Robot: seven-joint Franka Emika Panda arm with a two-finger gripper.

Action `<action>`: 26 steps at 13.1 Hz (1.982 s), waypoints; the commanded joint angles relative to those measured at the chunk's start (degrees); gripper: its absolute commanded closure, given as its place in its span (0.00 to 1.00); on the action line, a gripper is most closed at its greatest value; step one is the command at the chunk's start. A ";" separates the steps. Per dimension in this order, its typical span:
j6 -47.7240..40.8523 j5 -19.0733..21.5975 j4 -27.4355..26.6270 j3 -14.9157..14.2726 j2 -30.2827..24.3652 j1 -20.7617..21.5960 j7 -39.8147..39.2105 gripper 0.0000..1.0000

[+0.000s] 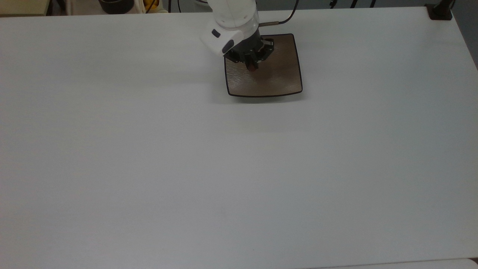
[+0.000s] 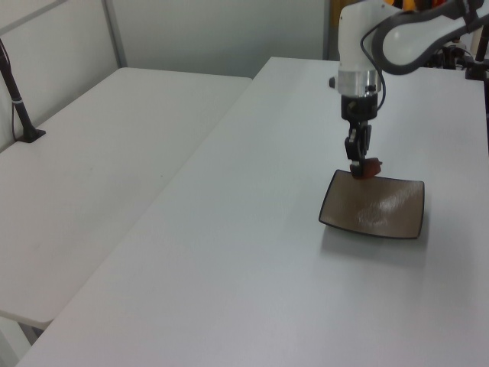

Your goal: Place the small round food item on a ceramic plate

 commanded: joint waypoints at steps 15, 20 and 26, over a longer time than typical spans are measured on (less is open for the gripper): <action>-9.93 -12.92 0.06 -0.42 -9.10 -3.99 -6.53 0.00; -10.20 -13.29 9.44 -8.76 -7.72 -2.43 -7.00 0.00; -11.07 -13.37 13.59 -15.79 -3.49 3.37 -4.80 0.00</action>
